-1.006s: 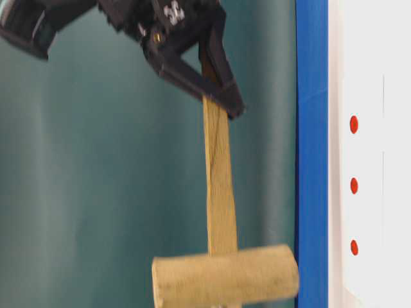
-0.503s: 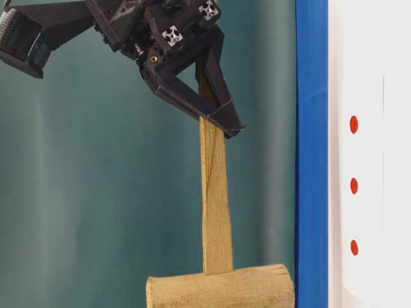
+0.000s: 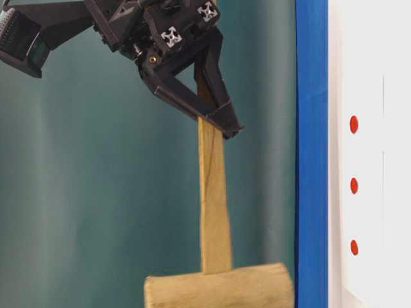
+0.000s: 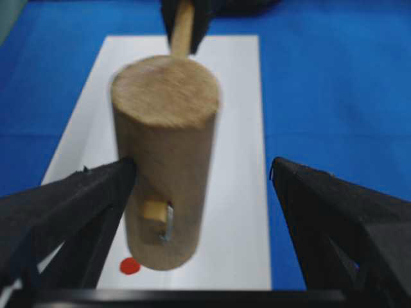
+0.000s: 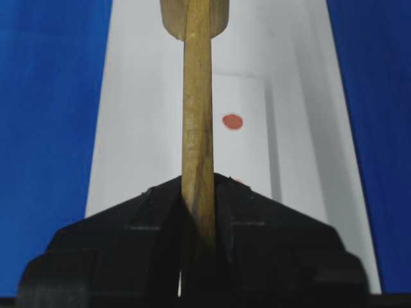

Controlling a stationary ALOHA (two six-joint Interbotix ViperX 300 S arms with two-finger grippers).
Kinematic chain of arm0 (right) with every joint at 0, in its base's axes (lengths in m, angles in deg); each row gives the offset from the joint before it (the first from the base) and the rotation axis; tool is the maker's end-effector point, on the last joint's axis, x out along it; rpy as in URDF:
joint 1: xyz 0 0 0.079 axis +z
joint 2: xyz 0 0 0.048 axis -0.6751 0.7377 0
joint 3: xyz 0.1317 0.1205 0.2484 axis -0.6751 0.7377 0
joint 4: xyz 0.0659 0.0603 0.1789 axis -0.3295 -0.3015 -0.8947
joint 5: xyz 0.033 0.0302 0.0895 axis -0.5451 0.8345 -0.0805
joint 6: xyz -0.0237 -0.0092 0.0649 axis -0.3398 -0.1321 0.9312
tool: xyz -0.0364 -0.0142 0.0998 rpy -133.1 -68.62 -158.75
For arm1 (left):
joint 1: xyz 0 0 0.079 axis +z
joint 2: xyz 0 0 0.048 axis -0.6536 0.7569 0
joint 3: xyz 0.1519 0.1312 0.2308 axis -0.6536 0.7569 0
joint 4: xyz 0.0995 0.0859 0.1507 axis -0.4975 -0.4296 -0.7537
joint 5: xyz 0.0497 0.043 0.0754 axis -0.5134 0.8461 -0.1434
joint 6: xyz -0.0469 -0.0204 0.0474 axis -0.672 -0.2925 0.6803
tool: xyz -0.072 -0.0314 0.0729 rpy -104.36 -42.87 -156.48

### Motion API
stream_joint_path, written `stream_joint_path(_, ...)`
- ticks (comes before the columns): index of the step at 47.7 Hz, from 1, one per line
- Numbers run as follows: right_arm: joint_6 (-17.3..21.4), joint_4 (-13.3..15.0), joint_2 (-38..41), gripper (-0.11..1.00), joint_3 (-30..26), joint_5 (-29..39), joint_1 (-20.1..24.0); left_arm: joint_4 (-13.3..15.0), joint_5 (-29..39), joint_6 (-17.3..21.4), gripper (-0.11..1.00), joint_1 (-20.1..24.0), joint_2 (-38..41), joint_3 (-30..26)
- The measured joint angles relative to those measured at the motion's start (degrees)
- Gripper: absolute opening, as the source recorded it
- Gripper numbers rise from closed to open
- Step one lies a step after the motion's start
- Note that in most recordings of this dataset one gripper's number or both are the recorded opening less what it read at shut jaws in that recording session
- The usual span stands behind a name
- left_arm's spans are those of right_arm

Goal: Hit the mark with a hammer.

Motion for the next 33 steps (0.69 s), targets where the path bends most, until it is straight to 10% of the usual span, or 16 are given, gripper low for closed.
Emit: stream_joint_path(33, -0.18, 0.18, 0.09, 0.02, 0.00, -0.53, 0.53, -0.18, -0.44, 0.00, 0.93, 0.70, 11.60, -7.65)
